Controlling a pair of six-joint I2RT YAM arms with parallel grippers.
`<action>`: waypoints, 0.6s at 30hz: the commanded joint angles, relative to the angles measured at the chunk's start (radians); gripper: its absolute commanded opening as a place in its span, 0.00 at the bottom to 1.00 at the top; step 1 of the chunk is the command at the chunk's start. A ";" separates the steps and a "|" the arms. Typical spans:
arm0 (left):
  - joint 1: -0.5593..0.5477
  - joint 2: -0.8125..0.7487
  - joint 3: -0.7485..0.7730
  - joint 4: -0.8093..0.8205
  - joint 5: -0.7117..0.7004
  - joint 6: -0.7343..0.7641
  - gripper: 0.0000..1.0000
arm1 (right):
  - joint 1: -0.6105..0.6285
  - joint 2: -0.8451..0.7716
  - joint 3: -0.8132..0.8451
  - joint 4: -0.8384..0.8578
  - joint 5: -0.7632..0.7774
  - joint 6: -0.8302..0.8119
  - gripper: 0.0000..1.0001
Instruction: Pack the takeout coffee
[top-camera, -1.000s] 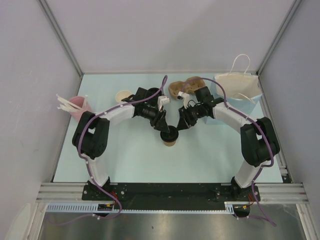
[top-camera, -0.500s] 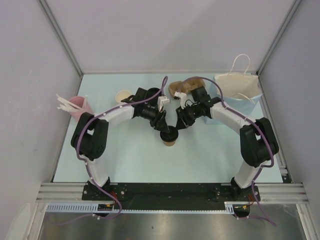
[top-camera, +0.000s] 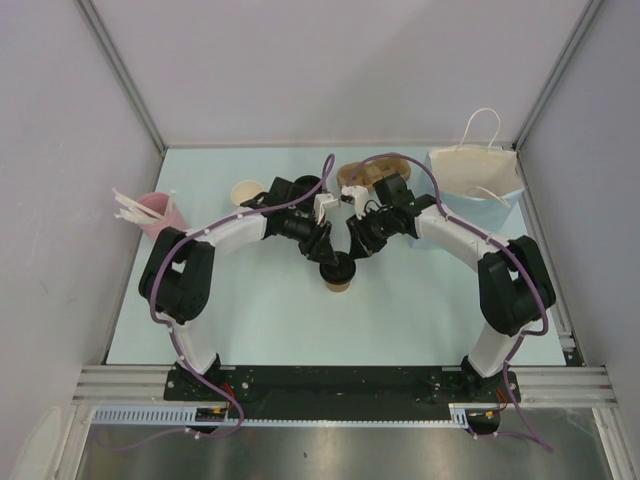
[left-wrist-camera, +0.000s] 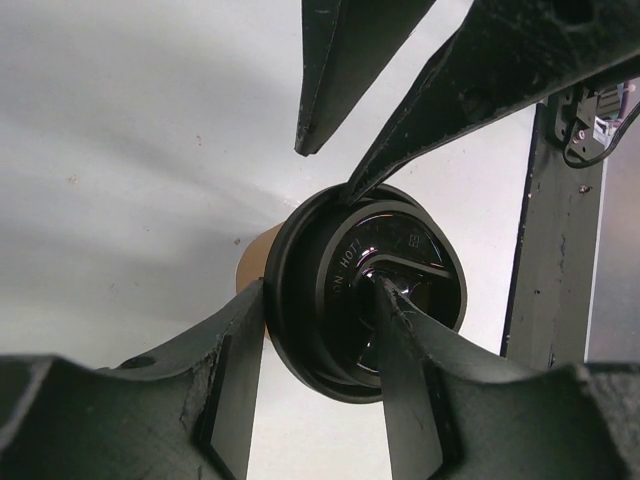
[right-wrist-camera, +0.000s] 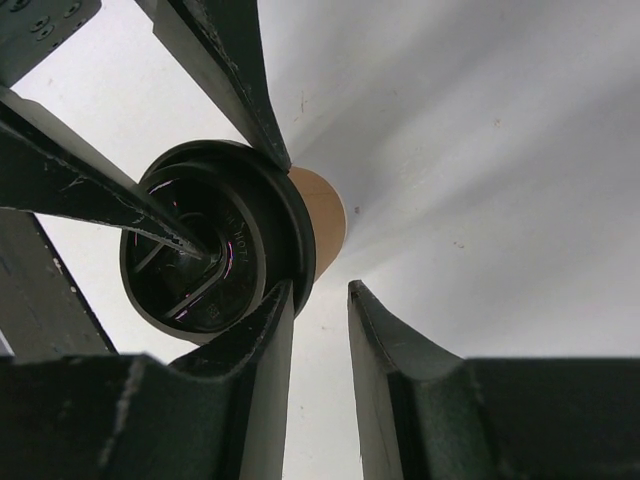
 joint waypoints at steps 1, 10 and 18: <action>0.000 0.043 -0.076 -0.092 -0.255 0.119 0.49 | 0.020 0.004 -0.028 0.016 0.176 -0.069 0.32; 0.000 0.052 -0.074 -0.081 -0.249 0.110 0.49 | -0.051 -0.116 0.025 -0.062 -0.060 -0.103 0.57; 0.000 0.055 -0.076 -0.079 -0.254 0.105 0.48 | -0.120 -0.043 0.012 -0.135 -0.294 -0.084 0.60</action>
